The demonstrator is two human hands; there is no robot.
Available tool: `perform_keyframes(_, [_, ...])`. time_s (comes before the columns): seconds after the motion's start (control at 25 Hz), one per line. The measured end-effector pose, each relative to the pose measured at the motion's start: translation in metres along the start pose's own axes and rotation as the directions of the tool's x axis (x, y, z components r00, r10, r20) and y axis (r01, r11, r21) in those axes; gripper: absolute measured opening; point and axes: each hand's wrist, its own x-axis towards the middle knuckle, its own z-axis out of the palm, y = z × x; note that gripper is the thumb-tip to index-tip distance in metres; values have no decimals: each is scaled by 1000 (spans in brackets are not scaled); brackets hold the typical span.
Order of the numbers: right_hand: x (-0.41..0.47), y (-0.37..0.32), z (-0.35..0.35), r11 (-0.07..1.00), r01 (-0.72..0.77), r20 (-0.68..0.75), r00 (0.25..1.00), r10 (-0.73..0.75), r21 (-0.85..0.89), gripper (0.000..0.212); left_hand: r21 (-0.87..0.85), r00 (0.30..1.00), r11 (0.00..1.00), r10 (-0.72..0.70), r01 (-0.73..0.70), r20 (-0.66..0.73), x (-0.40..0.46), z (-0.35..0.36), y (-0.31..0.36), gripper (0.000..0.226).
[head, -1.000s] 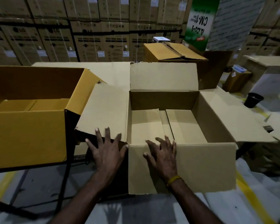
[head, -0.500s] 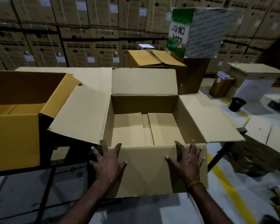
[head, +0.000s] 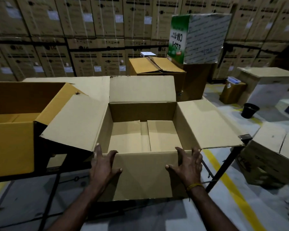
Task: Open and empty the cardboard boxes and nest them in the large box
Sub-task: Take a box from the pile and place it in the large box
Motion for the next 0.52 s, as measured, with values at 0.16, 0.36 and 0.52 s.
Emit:
perform_keyframes(0.16, [8,6,-3,1000,9,-56,998,-9,16,71,-55,996,998,-10,5,-93,-11,11,7,65])
perform_keyframes(0.36, [18,18,-12,991,85,-203,977,-64,100,60,-90,968,996,-41,20,-248,-27,10,37,58])
perform_keyframes(0.52, [20,19,-30,984,120,-296,952,-77,129,58,-128,941,992,-54,12,-333,-31,6,52,58])
